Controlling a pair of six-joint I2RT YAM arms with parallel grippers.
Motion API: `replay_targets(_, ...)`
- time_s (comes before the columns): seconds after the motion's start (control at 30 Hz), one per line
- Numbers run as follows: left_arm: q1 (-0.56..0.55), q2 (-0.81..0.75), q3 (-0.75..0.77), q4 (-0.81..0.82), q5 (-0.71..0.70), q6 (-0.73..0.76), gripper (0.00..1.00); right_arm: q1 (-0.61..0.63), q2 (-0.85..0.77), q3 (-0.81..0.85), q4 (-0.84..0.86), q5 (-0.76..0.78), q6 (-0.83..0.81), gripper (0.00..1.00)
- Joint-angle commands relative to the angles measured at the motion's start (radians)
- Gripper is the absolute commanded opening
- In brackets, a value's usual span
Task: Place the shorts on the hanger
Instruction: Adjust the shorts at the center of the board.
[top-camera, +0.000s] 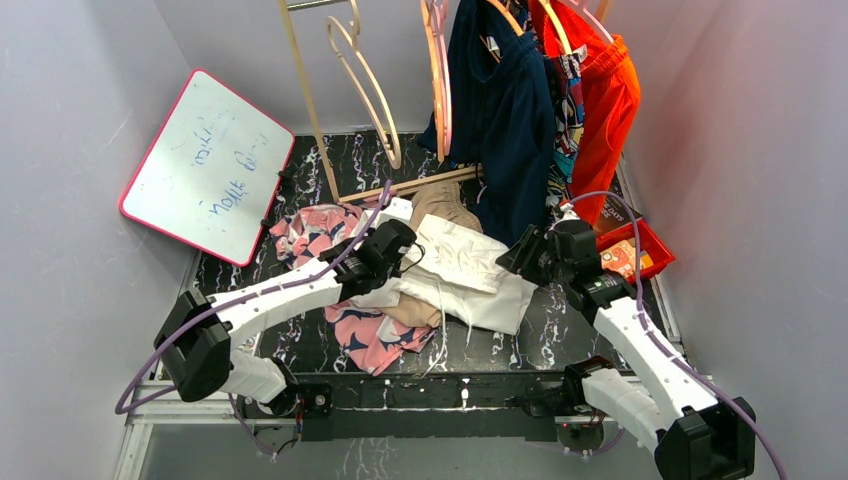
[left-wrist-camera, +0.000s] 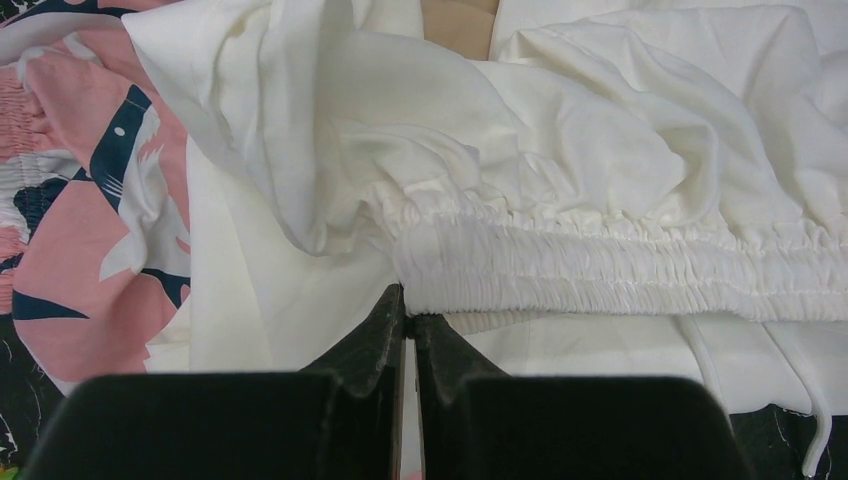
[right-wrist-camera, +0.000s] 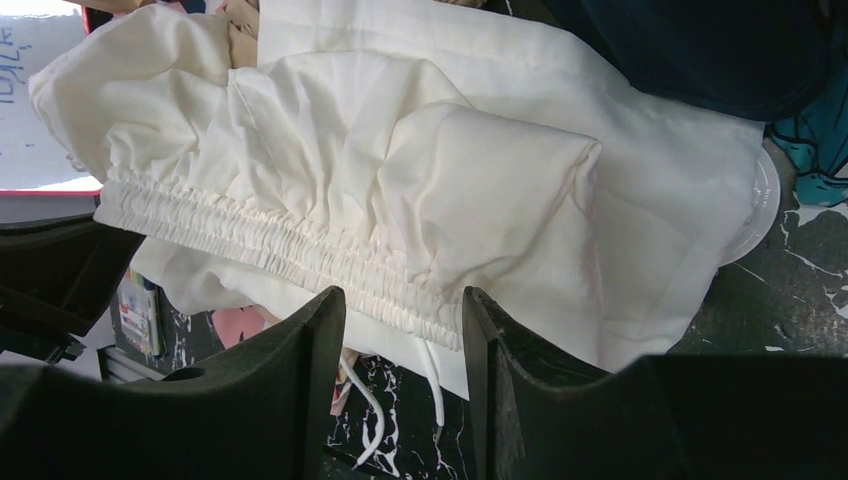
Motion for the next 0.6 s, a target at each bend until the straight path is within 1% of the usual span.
replay_targets(0.0,0.004,-0.051,0.026,-0.025,-0.006,-0.010,0.00,-0.002,0.021,-0.007,0.049,-0.043,-0.014,0.53)
replay_targets(0.07,0.005,-0.051,0.033,-0.028,-0.003,-0.013,0.00,-0.002,0.034,-0.016,0.058,-0.088,-0.010,0.53)
replay_targets(0.23,0.004,-0.065,0.034,-0.032,-0.001,-0.017,0.00,-0.003,0.071,-0.047,0.052,-0.139,0.009,0.53)
replay_targets(0.4,0.005,-0.083,0.037,-0.037,0.002,-0.021,0.00,-0.001,0.097,-0.083,0.072,-0.152,0.020,0.52)
replay_targets(0.57,0.005,-0.094,0.050,-0.042,0.010,-0.021,0.00,-0.001,0.138,-0.105,0.146,-0.203,0.049,0.51)
